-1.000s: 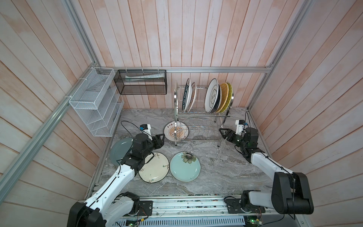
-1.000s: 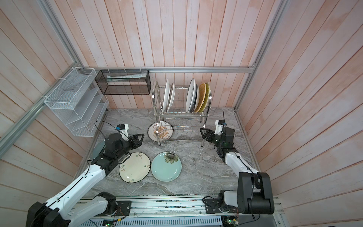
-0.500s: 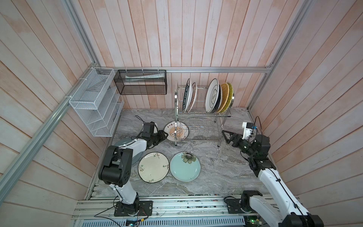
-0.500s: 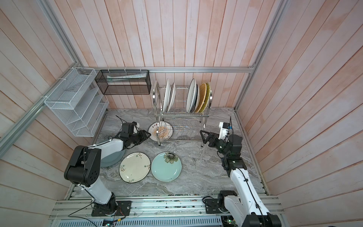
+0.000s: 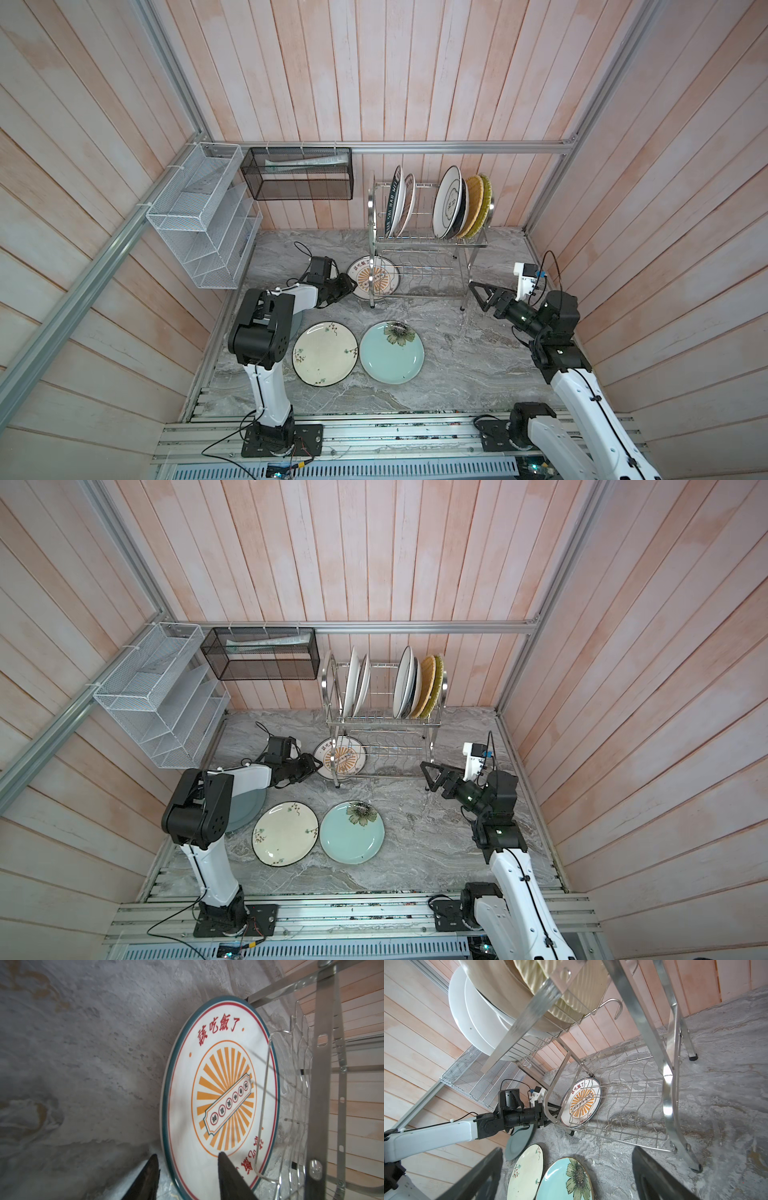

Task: Load plates into a dish rack
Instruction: Pick up the plate from the top-center of the table.

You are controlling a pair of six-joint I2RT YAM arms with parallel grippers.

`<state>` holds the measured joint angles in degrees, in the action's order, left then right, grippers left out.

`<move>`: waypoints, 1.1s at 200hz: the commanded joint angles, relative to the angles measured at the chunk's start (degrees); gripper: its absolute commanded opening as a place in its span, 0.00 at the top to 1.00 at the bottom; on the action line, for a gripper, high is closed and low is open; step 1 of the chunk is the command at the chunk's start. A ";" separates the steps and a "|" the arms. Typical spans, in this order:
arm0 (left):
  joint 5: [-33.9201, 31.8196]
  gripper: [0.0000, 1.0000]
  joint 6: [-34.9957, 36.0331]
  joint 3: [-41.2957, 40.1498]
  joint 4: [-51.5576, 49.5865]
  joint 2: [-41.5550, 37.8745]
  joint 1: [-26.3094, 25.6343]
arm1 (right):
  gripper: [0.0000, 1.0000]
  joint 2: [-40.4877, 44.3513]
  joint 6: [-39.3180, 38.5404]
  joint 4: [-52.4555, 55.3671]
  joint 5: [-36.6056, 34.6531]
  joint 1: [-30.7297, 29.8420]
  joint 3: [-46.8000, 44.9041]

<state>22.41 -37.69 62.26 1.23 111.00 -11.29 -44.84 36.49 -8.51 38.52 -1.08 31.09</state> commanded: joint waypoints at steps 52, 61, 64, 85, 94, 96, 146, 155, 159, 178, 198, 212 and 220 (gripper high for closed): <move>-2.19 0.65 0.60 4.58 -0.70 4.19 0.20 | 0.03 2.38 1.82 0.82 1.56 -0.08 -1.16; -2.35 0.67 0.60 4.90 -0.92 4.65 0.21 | 0.03 2.56 1.92 0.85 1.56 -0.14 -1.25; -2.33 0.68 0.53 4.96 -0.93 4.78 0.17 | 0.03 2.62 1.92 0.79 1.57 -0.07 -1.26; -2.03 0.71 0.09 4.98 -0.37 5.29 0.13 | 0.04 2.70 2.22 0.61 1.57 -0.12 -1.43; -2.11 0.72 -0.01 4.77 -0.03 5.36 0.13 | 0.04 2.83 2.40 0.38 1.51 -0.07 -1.55; -2.13 0.72 -0.08 4.73 0.05 5.37 0.15 | 0.04 2.87 2.43 0.35 1.54 -0.06 -1.60; -2.62 0.80 -2.97 2.58 2.86 5.37 0.22 | 0.04 3.17 4.62 -1.42 2.81 -0.12 -2.36; -2.22 0.82 -3.91 1.70 4.23 5.19 0.22 | 0.04 3.30 4.78 -1.51 2.80 -0.07 -2.35; -2.15 0.82 -4.37 1.39 4.82 5.11 0.30 | 0.04 3.40 4.94 -1.48 2.93 -0.11 -2.38; -2.43 0.88 -5.67 -0.18 6.96 4.71 0.26 | 0.04 3.83 5.26 -1.25 3.14 -0.12 -2.36; -1.84 0.94 -6.72 -2.00 10.15 4.21 0.56 | 0.04 4.50 5.21 -0.52 2.88 -0.10 -2.01; -0.96 1.00 -7.52 -4.03 12.88 3.01 1.16 | 0.04 4.84 5.17 0.11 2.81 -0.06 -1.68; -1.04 1.00 -7.73 -5.48 13.86 1.69 1.60 | 0.04 4.98 5.08 0.50 2.66 -0.06 -1.59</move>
<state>22.17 -44.97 61.21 12.99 114.74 -10.79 -40.84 41.15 -8.54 40.60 -1.08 28.93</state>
